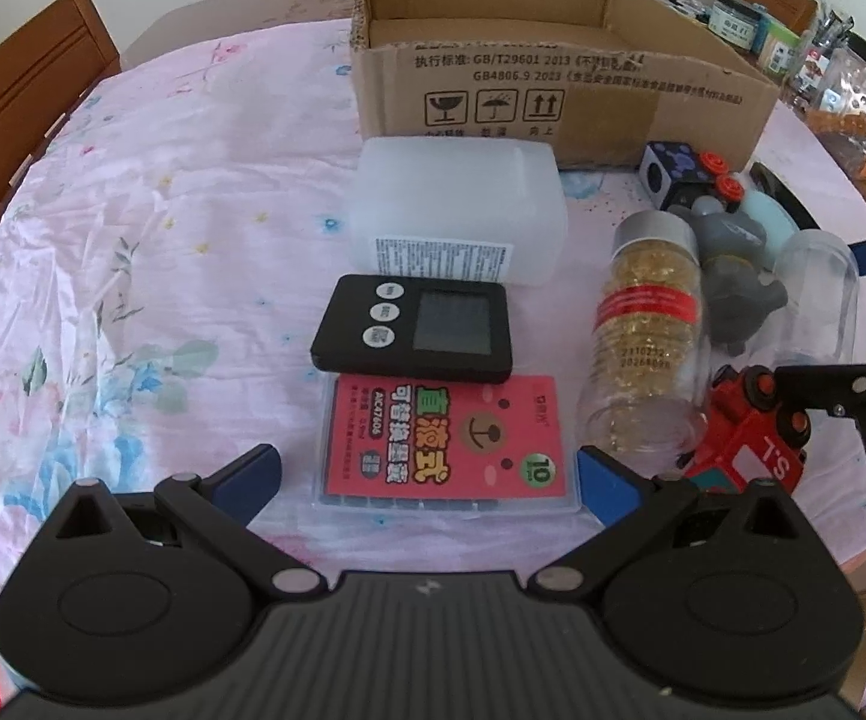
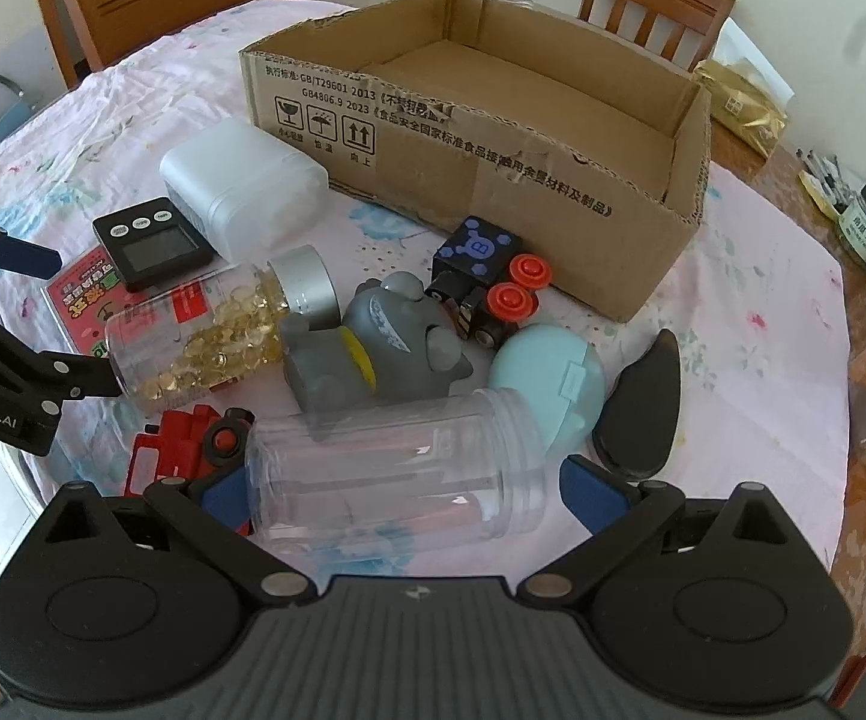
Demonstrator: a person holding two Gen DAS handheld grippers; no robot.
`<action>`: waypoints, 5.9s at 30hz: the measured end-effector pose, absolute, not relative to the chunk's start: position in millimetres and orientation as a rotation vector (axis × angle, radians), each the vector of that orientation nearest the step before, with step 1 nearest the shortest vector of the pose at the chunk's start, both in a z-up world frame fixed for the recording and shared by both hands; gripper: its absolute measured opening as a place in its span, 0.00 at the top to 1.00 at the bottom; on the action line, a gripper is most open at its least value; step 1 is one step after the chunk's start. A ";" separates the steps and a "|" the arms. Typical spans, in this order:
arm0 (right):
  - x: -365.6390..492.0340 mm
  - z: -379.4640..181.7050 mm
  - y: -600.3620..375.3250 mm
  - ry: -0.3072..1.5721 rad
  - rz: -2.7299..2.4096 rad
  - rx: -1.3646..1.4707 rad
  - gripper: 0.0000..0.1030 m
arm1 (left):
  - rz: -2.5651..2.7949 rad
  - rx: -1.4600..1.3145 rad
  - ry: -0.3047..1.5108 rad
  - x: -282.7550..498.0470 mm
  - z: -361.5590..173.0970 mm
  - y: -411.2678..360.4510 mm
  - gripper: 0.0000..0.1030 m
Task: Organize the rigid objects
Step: 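Reach the right tool to the clear plastic jar and close on it, then lift the clear jar with the right tool while the left tool grasps the pink card pack, then carry the jar and card pack to the box and release both, then move both tools back over the remaining items on the table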
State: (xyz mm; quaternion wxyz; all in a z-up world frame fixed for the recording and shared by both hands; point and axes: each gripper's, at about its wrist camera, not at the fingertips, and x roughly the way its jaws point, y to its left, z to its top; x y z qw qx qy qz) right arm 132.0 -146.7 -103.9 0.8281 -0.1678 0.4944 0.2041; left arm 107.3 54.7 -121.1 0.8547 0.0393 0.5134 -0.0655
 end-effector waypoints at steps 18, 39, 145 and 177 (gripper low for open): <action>111.2 -118.8 -194.2 1.164 0.246 -0.198 0.04 | -0.127 0.079 1.064 103.5 -120.7 52.1 0.00; 107.1 -123.9 -192.6 1.157 0.274 -0.196 0.00 | -0.191 0.102 1.000 99.3 -119.2 52.4 0.14; 326.9 -2.2 -122.5 0.915 0.187 -0.246 0.10 | -0.246 0.059 0.841 298.2 -19.7 114.0 0.05; 303.2 -13.8 -115.3 0.898 0.180 -0.268 0.00 | -0.170 0.019 0.891 247.3 -40.3 134.3 0.05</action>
